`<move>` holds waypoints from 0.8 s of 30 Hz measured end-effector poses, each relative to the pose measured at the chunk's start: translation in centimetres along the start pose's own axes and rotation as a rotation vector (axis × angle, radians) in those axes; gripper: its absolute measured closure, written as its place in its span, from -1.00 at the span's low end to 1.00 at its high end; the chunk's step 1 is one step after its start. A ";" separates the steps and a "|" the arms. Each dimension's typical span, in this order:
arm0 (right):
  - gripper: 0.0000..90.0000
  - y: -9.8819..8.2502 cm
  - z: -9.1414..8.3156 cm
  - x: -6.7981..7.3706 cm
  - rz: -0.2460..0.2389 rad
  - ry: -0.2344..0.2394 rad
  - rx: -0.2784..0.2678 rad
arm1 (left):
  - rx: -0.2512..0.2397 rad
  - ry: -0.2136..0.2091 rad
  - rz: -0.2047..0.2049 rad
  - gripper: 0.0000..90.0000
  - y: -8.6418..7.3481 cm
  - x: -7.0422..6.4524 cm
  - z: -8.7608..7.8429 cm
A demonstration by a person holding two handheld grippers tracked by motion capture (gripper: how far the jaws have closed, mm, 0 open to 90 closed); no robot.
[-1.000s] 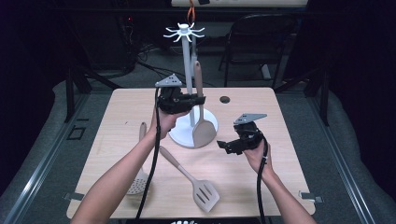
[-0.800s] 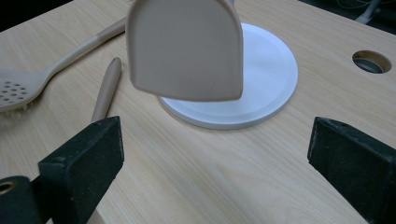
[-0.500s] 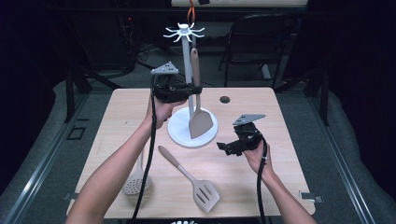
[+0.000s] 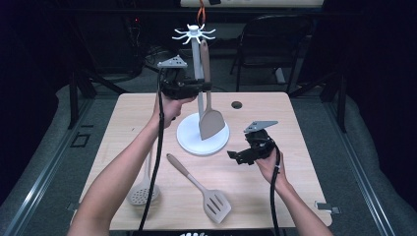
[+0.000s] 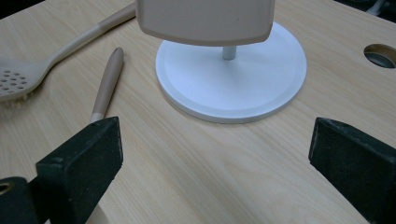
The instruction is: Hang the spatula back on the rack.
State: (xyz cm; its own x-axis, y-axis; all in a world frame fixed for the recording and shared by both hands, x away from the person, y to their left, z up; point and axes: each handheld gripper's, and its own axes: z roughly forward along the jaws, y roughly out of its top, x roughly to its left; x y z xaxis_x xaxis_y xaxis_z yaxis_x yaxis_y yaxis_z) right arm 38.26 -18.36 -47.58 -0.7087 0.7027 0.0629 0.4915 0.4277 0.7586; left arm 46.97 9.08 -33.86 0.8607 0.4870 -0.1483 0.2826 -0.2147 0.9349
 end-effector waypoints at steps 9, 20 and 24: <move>-0.94 0.0 0.0 0.0 -0.006 -0.001 0.009 | 0.005 0.006 -0.026 0.72 -0.2 0.7 0.0; -0.94 0.0 0.1 0.1 -0.009 0.002 0.016 | 0.005 0.011 -0.036 0.72 -0.3 1.2 0.2; -0.94 0.0 0.2 0.1 -0.011 0.004 0.017 | 0.003 0.011 -0.047 0.71 -0.4 1.4 0.3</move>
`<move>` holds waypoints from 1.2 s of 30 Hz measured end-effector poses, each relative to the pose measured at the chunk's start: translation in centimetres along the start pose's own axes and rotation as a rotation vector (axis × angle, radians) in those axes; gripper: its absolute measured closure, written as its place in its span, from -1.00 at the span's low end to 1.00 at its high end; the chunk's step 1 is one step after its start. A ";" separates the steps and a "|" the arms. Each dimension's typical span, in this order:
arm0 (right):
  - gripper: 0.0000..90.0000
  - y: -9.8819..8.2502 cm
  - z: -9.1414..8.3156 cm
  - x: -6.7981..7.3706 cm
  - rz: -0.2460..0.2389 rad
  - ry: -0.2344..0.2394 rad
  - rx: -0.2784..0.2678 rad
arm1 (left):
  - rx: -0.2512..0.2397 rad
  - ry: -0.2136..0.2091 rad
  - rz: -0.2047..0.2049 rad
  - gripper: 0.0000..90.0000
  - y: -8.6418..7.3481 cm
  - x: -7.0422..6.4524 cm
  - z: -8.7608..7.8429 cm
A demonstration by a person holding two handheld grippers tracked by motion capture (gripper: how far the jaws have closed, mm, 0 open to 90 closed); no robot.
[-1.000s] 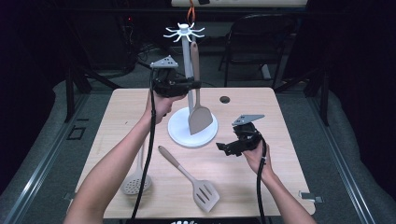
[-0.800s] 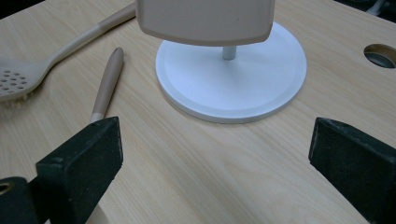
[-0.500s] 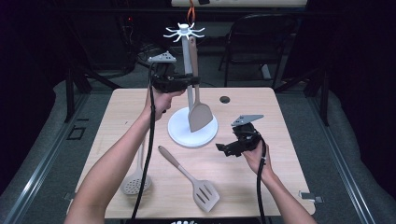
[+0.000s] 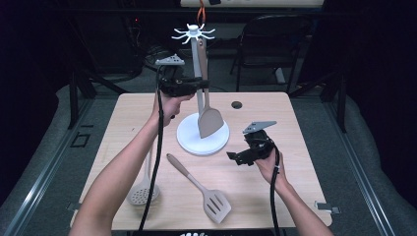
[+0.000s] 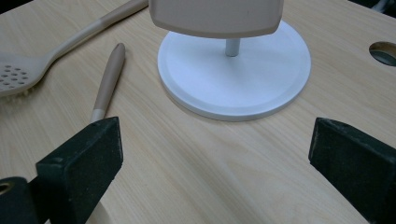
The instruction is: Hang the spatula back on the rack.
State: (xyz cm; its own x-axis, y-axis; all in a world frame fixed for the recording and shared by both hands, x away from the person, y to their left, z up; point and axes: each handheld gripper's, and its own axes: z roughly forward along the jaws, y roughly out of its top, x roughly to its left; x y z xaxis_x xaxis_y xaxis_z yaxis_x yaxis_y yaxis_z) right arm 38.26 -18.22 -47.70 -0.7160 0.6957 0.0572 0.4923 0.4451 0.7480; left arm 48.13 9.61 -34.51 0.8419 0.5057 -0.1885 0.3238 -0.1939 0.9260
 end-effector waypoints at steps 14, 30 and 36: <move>-0.94 0.0 0.2 0.1 -0.005 0.003 0.006 | 0.004 0.040 -0.034 0.68 -0.2 0.7 0.0; -0.94 -0.2 0.4 0.1 -0.006 0.010 0.014 | 0.021 0.062 -0.059 0.51 -0.5 0.6 -0.8; -0.93 -0.2 0.5 0.1 -0.015 0.007 0.028 | 0.023 0.075 -0.062 0.38 -0.6 0.5 -1.2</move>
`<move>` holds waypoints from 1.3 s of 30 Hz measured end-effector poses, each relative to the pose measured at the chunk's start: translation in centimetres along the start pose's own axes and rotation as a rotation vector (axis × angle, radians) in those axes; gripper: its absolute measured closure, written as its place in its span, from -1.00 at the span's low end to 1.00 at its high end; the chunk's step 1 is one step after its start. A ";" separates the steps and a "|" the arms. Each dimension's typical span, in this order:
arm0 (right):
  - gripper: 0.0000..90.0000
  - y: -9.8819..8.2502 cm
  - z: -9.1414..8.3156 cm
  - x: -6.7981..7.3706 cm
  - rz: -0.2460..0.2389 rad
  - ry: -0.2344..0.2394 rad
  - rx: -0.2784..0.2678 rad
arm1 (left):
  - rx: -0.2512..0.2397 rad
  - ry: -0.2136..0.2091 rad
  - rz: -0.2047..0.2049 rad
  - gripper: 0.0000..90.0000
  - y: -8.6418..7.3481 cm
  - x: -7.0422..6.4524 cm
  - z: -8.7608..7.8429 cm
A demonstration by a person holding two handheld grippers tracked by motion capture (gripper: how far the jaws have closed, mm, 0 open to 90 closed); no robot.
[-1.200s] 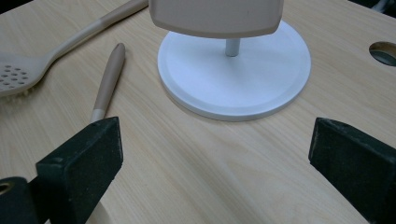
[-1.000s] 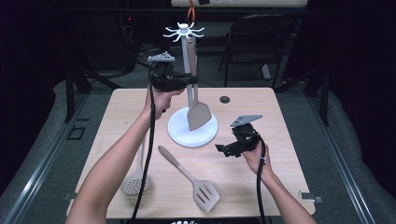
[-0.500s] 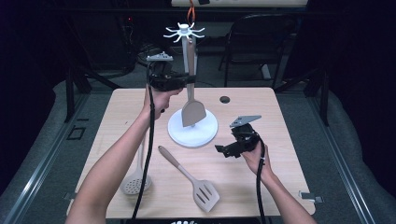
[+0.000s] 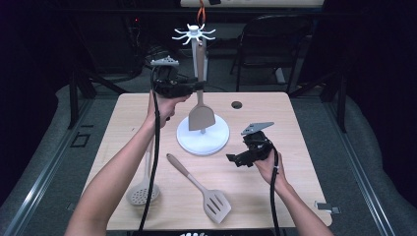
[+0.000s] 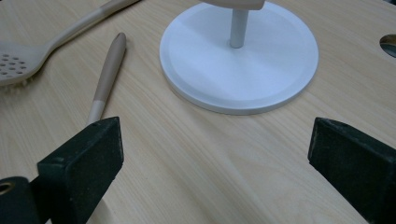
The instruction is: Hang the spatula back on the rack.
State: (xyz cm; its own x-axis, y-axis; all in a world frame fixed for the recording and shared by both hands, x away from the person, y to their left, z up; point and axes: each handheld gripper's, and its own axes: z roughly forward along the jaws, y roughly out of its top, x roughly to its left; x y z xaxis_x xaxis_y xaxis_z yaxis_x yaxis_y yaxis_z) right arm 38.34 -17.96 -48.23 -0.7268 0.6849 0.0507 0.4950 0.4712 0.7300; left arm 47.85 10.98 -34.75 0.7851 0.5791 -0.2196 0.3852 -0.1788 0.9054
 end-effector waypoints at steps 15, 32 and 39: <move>-0.93 -0.6 0.7 -0.3 -0.007 -0.006 0.055 | 0.003 0.048 0.062 0.60 0.3 -0.5 -2.5; -0.91 -0.9 1.1 -0.6 -0.004 -0.015 0.092 | -0.014 0.131 0.128 1.00 1.9 -1.3 -4.6; -0.91 -1.0 1.2 -0.7 -0.006 -0.019 0.088 | -0.041 0.135 0.136 1.00 3.0 -1.6 -5.2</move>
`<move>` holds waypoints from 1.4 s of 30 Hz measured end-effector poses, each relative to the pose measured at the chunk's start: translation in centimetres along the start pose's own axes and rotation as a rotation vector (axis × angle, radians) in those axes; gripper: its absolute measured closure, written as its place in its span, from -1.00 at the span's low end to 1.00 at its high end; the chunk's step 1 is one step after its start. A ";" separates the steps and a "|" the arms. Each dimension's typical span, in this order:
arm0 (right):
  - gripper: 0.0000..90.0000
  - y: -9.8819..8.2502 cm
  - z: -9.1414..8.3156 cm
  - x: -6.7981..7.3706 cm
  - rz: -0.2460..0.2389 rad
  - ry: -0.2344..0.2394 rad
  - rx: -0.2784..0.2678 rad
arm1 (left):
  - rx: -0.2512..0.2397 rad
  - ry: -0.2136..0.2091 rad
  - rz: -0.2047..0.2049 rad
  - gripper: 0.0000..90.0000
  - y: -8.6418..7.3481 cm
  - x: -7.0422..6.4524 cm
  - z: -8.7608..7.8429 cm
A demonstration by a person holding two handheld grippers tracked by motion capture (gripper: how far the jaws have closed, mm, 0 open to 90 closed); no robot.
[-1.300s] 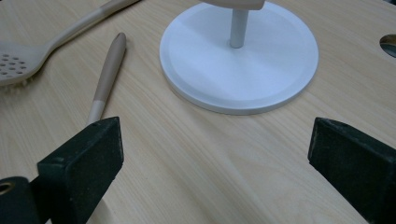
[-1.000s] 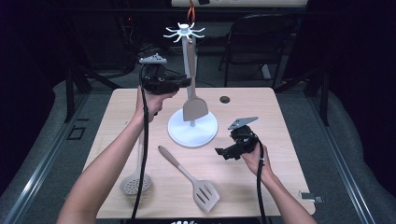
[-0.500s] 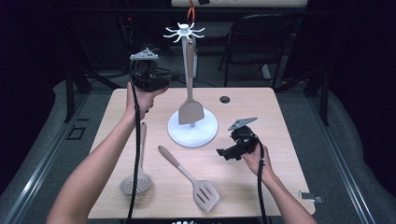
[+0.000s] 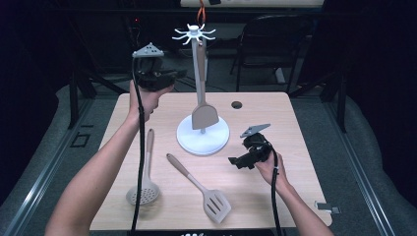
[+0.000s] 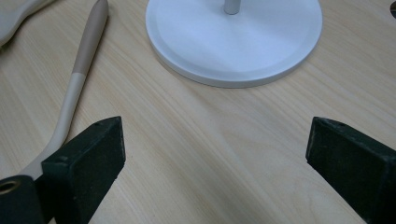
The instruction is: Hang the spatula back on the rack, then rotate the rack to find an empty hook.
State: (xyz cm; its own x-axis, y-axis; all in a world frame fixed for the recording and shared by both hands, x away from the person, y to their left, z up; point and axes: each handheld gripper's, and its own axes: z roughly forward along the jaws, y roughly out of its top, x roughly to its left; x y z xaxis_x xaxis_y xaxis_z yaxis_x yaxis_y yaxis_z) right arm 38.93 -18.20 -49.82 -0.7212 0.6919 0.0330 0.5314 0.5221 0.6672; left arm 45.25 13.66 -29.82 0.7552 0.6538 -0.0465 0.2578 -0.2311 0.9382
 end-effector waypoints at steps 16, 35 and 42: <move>-0.90 0.0 0.1 0.2 -0.004 -0.005 0.017 | -0.051 0.039 0.071 1.00 3.4 -1.1 -0.8; -0.90 -0.1 0.1 0.2 -0.013 -0.002 0.038 | -0.068 0.102 0.075 1.00 5.2 -0.7 -1.0; -0.89 -0.1 0.2 0.2 -0.016 0.003 0.034 | -0.065 0.125 0.051 1.00 5.1 0.3 -1.1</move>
State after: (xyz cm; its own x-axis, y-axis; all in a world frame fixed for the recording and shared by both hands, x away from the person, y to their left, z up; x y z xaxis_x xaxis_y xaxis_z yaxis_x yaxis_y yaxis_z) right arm 38.78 -18.00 -50.02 -0.7307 0.6823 0.0248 0.5351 0.5496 0.6416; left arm 46.13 13.43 -24.69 0.6843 0.7281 0.0414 0.1779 -0.2218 0.9587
